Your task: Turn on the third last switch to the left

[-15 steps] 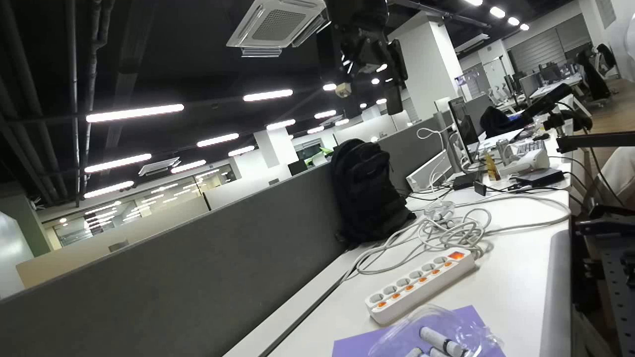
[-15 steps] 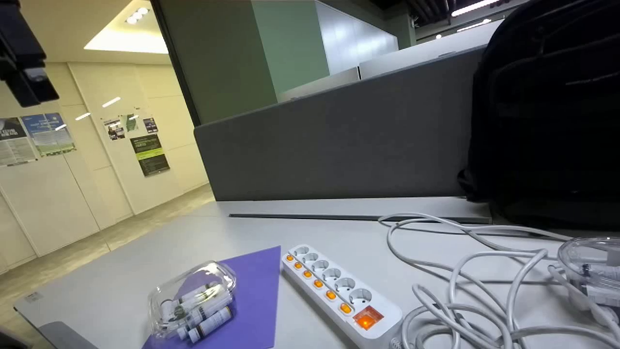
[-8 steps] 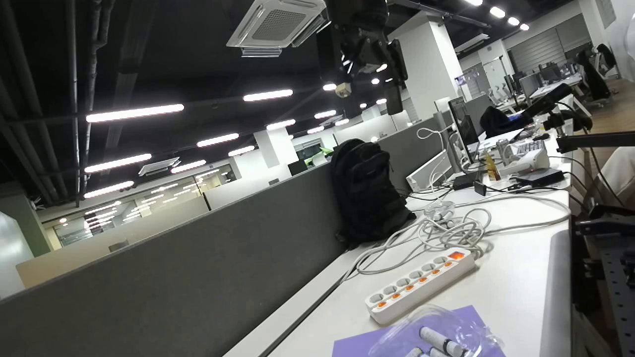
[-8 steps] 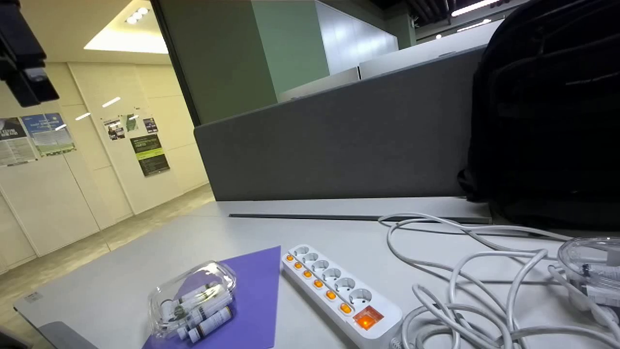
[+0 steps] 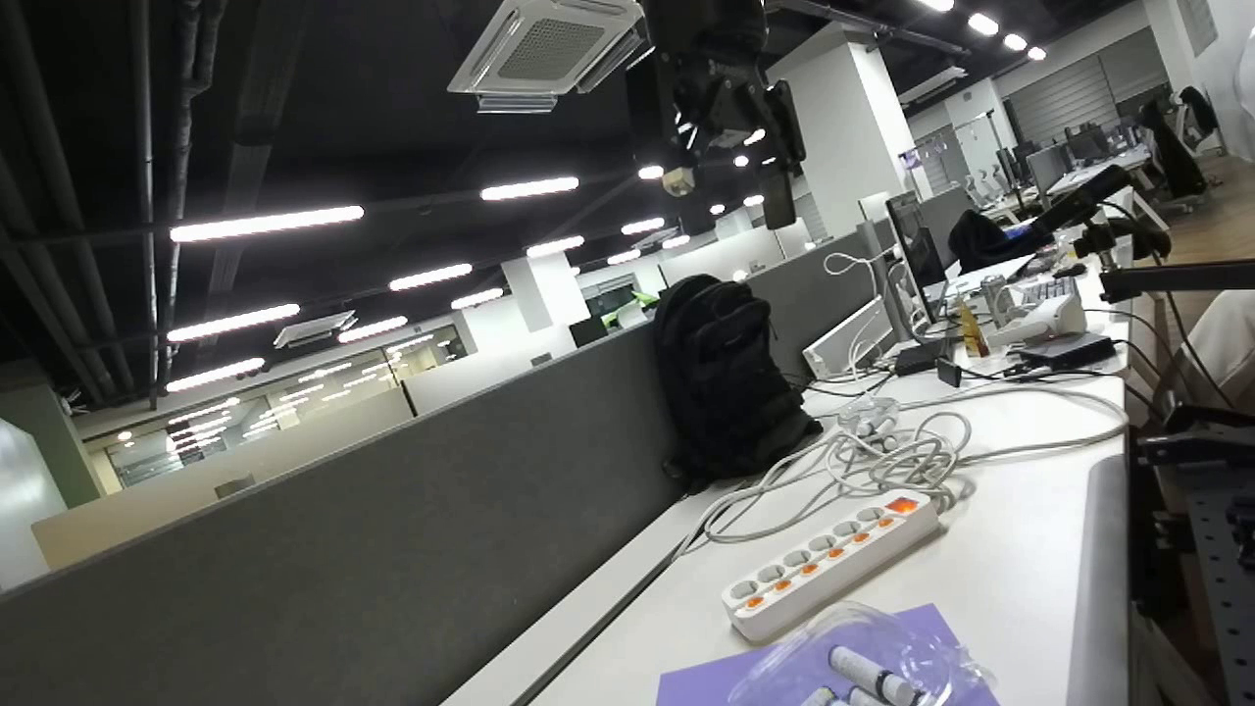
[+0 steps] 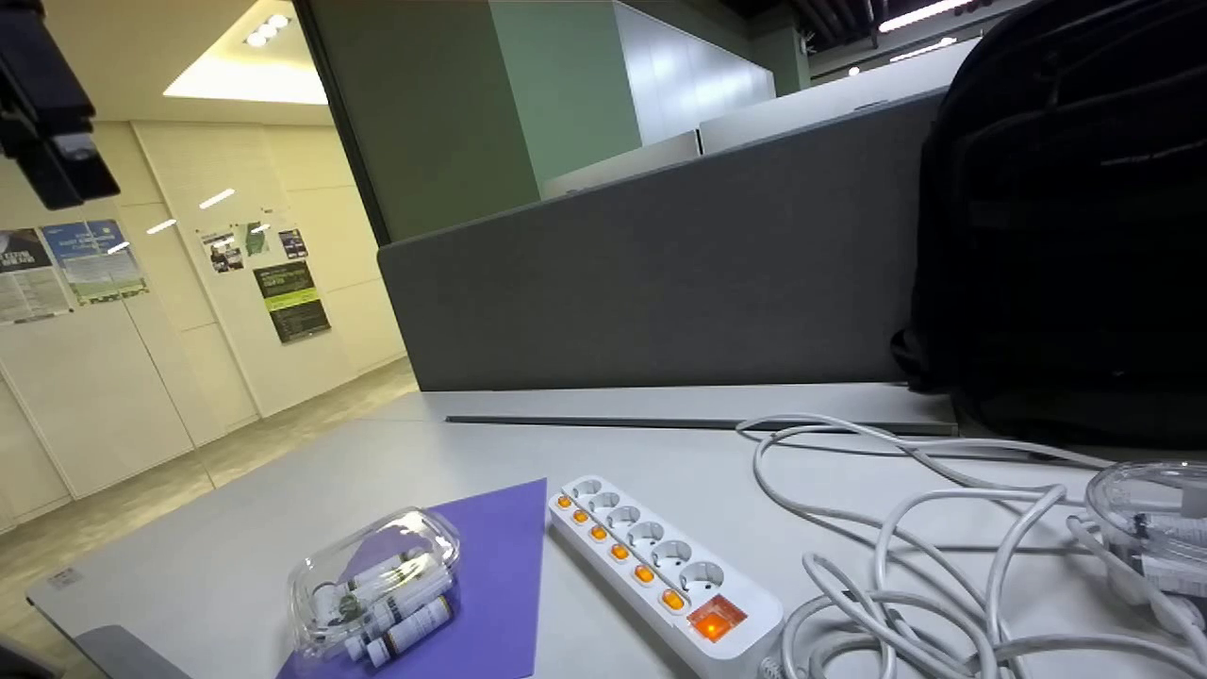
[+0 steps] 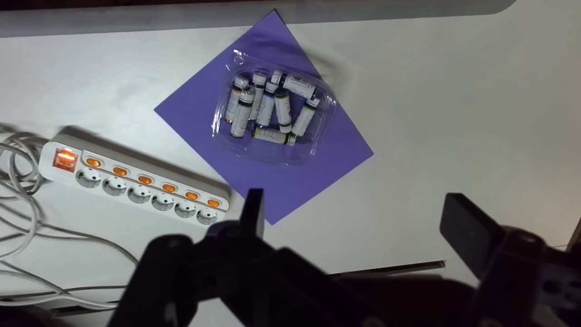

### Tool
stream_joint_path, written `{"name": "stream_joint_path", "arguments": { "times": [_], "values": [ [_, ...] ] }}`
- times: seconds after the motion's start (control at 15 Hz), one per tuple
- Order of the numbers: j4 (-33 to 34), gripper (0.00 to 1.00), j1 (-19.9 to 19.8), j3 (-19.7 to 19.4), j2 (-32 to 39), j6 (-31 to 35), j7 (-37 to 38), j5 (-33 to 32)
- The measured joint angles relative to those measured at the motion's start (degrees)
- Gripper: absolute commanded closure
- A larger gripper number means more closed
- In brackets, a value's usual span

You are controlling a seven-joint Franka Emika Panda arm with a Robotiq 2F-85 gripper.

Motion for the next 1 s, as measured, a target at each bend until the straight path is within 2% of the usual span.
{"name": "stream_joint_path", "arguments": {
  "times": [0.27,0.73,0.8,0.93,1.0],
  "values": [
    [-1.83,0.0,-3.14,1.3,1.65,5.41,0.26,-1.95],
    [-5.68,0.01,-8.57,1.84,9.74,22.8,1.17,-6.42],
    [-5.76,0.25,-9.52,1.82,11.55,24.43,1.61,-7.01],
    [-5.72,0.29,-11.41,1.64,15.44,26.9,2.47,-8.43],
    [-5.6,0.38,-12.37,1.54,17.57,28.06,3.01,-9.21]
  ]
}}
